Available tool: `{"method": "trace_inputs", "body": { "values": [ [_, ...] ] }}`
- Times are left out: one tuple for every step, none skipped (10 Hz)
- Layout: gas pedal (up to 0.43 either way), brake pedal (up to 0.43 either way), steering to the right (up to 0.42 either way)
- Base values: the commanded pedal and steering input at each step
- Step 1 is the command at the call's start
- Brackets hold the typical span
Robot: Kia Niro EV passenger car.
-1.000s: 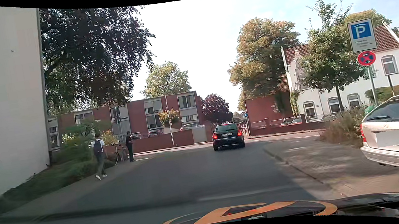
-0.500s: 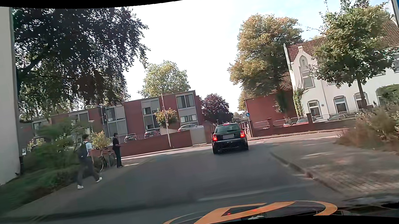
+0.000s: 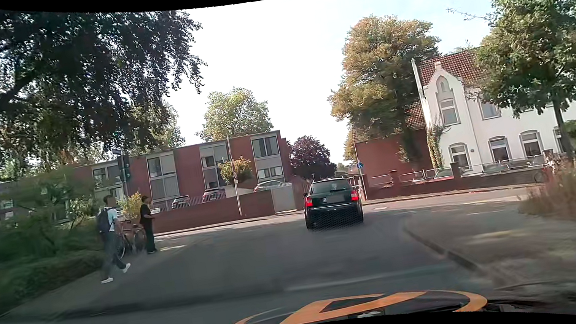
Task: Follow the waypoints while adhering to traffic rules and regulations
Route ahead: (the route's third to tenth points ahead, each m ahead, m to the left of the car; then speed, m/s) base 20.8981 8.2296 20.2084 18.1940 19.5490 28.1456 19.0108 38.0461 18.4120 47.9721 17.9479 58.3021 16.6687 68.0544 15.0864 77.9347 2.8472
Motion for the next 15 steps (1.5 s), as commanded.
{"method": "trace_inputs", "body": {
  "values": [
    [0.0, 0.0, 0.01],
    [0.0, 0.0, 0.01],
    [0.0, 0.0, 0.011],
    [0.0, 0.0, 0.011],
    [0.0, 0.0, 0.011],
    [0.0, 0.0, 0.011],
    [0.0, 0.0, 0.011],
    [0.0, 0.0, 0.013],
    [0.0, 0.0, 0.015],
    [0.0, 0.0, 0.014],
    [0.0, 0.0, 0.015],
    [0.0, 0.0, 0.015],
    [0.0, 0.006, 0.014],
    [0.0, 0.006, 0.015],
    [0.0, 0.006, 0.015]
  ]
}}
